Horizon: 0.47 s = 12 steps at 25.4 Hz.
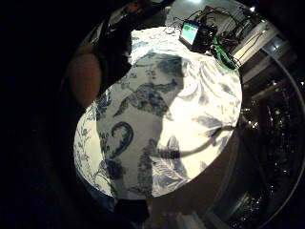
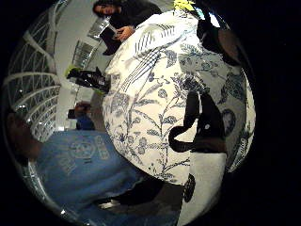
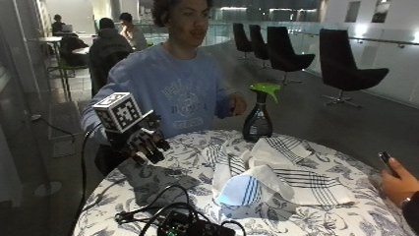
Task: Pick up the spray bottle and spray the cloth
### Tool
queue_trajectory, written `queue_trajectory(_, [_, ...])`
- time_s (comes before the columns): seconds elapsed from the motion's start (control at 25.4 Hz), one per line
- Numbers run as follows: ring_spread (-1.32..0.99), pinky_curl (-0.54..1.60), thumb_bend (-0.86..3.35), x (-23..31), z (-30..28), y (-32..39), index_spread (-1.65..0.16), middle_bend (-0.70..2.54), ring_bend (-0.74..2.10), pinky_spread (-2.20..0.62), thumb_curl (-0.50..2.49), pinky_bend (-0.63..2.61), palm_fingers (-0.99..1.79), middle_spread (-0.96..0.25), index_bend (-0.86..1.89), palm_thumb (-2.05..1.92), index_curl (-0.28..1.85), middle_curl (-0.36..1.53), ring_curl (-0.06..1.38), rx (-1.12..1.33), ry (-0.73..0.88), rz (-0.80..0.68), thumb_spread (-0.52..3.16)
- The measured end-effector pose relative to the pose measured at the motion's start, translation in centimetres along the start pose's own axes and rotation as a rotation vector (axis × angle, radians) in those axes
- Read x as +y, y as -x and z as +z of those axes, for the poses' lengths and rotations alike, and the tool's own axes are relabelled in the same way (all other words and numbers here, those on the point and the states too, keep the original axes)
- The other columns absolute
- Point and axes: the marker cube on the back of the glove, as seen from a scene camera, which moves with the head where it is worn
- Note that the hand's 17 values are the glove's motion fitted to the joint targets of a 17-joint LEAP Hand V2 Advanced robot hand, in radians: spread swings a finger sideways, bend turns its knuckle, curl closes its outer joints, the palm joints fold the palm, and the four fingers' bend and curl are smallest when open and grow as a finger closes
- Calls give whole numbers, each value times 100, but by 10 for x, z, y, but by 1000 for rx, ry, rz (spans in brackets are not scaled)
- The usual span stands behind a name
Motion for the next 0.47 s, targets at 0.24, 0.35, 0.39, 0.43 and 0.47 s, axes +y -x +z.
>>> queue_trajectory(0.24, [-2, 29, -1, -1, 1, 5, -32, 34, 33, 23, 57, 17, 80, -5, 14, 93, 29, 43, 35, 8, 20, -26, 113])
queue_trajectory(0.35, [-2, 29, -1, -5, -1, 7, -32, 34, 33, 23, 57, 16, 80, -5, 14, 93, 29, 43, 35, 9, 21, -38, 113])
queue_trajectory(0.39, [-2, 29, -1, -6, -2, 8, -32, 34, 33, 23, 57, 16, 80, -5, 14, 93, 29, 43, 35, 8, 19, -43, 113])
queue_trajectory(0.43, [-2, 29, -1, -7, -2, 8, -32, 34, 33, 23, 57, 16, 80, -5, 14, 93, 29, 43, 35, 7, 17, -46, 113])
queue_trajectory(0.47, [-2, 29, -1, -8, -3, 8, -32, 34, 33, 23, 57, 16, 80, -5, 14, 93, 30, 43, 35, 6, 15, -47, 113])
